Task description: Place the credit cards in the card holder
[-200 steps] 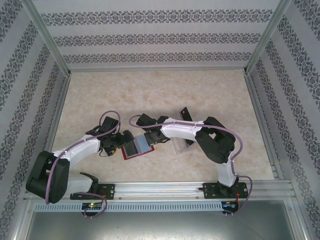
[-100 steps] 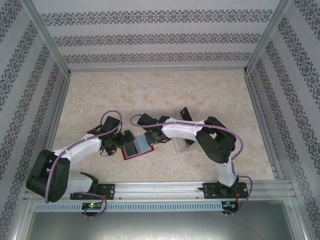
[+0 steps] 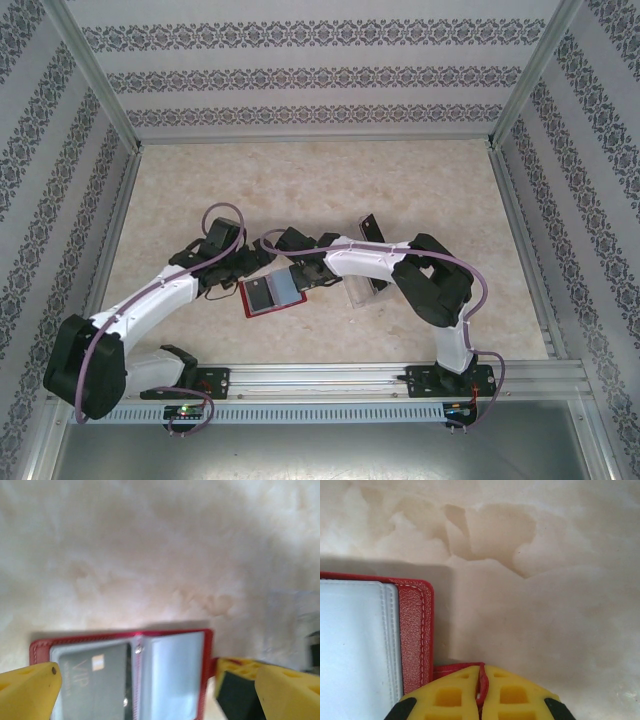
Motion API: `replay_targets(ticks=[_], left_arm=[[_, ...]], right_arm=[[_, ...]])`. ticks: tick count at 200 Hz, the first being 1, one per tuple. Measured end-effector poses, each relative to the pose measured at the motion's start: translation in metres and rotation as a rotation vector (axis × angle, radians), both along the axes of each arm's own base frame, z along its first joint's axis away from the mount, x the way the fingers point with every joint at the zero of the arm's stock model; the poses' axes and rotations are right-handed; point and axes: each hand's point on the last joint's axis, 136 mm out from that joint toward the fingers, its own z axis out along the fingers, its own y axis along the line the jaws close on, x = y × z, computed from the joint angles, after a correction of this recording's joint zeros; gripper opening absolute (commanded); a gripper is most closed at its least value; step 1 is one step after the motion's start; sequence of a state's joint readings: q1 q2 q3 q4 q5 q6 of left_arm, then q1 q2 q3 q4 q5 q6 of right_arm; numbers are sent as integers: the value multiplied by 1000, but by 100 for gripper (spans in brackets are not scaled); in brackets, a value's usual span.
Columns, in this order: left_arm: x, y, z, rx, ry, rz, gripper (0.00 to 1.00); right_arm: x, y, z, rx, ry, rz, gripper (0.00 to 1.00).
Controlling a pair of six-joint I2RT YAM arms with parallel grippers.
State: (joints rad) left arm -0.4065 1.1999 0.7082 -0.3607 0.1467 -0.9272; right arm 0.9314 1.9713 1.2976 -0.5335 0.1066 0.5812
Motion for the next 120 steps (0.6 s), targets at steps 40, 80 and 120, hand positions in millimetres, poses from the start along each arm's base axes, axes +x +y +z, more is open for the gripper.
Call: replay_targets(ticks=[40,80,120], left_arm=[[-3,6,-8,31,9,14,100],[-17,12,-33,58,70,10,100],[-20,12,-46,65,94,1,100]], right_arm=[[0,0,0,4,-2,-1,0],[0,0,0,5,-2,0,0],[0,0,0,5,-2,-1,0]])
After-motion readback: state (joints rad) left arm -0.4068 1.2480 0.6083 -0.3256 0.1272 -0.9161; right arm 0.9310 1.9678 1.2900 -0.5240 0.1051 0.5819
